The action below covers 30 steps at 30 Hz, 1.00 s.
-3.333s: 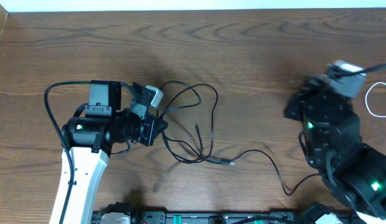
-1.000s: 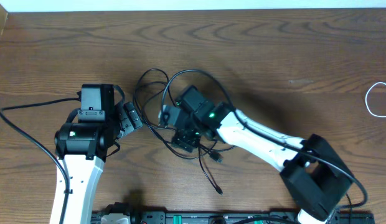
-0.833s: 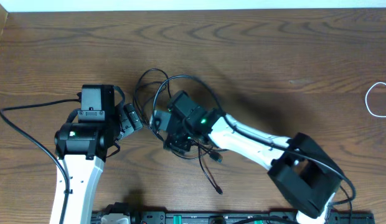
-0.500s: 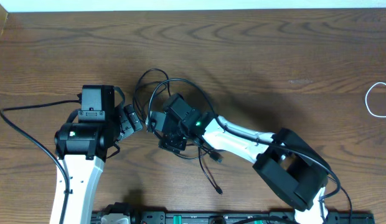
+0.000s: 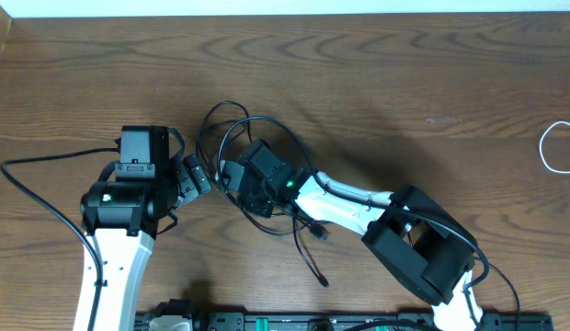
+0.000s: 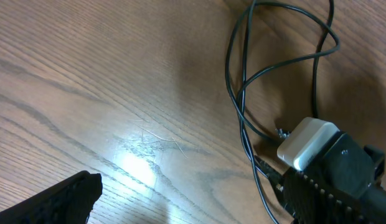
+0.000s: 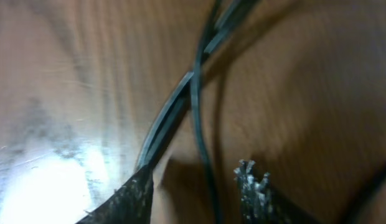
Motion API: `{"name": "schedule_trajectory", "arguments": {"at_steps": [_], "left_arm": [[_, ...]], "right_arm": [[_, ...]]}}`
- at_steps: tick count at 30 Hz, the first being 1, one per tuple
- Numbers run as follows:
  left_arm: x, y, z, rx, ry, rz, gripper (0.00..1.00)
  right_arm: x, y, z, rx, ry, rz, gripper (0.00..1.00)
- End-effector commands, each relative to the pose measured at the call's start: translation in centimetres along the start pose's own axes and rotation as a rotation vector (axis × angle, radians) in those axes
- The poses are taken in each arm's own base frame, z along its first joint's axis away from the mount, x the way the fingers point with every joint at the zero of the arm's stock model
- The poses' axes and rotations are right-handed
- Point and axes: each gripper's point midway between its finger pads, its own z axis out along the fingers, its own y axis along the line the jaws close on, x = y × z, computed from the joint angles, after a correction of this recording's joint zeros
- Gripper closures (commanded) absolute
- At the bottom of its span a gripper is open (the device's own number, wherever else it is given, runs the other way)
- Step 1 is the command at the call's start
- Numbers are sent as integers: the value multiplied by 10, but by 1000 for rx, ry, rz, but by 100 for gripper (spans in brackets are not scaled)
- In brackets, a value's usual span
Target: Untangle cables
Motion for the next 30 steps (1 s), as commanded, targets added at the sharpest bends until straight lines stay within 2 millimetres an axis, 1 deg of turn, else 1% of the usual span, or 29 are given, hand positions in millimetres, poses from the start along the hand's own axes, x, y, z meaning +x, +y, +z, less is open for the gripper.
{"name": "schedule_trajectory", "arguments": {"at_steps": [1, 6, 10, 13, 15, 16, 17, 18, 22, 24, 26, 28, 30], "left_arm": [[-1, 0, -2, 4, -6, -8, 1], [0, 0, -2, 6, -4, -8, 1], [0, 0, -2, 7, -4, -5, 1], [0, 0, -2, 7, -4, 7, 2], [0, 0, -2, 7, -4, 7, 2], [0, 0, -2, 6, -4, 7, 2], [0, 0, -2, 6, -4, 7, 2], [0, 0, -2, 7, -5, 7, 2], [-1, 0, -2, 6, -5, 11, 2], [-1, 0, -2, 6, -5, 23, 2], [-1, 0, -2, 8, -8, 41, 2], [-3, -1, -2, 10, -14, 44, 2], [-4, -2, -2, 14, -20, 43, 2]], "right_arm": [[7, -16, 3, 76, 31, 15, 64], [18, -21, 9, 88, 58, 44, 65], [29, -18, 18, 79, 85, 86, 67], [38, -17, 25, 75, 104, 115, 66], [39, -16, 26, 73, 109, 120, 66], [39, -16, 26, 73, 109, 120, 75], [39, -16, 26, 73, 108, 127, 89], [39, -16, 26, 74, 106, 143, 99], [38, -16, 26, 78, 102, 216, 99], [37, -16, 23, 81, 100, 274, 99], [34, -15, 15, 80, 105, 294, 99], [28, -14, 2, 78, 103, 294, 99], [16, -13, -19, 82, 87, 290, 99]]}}
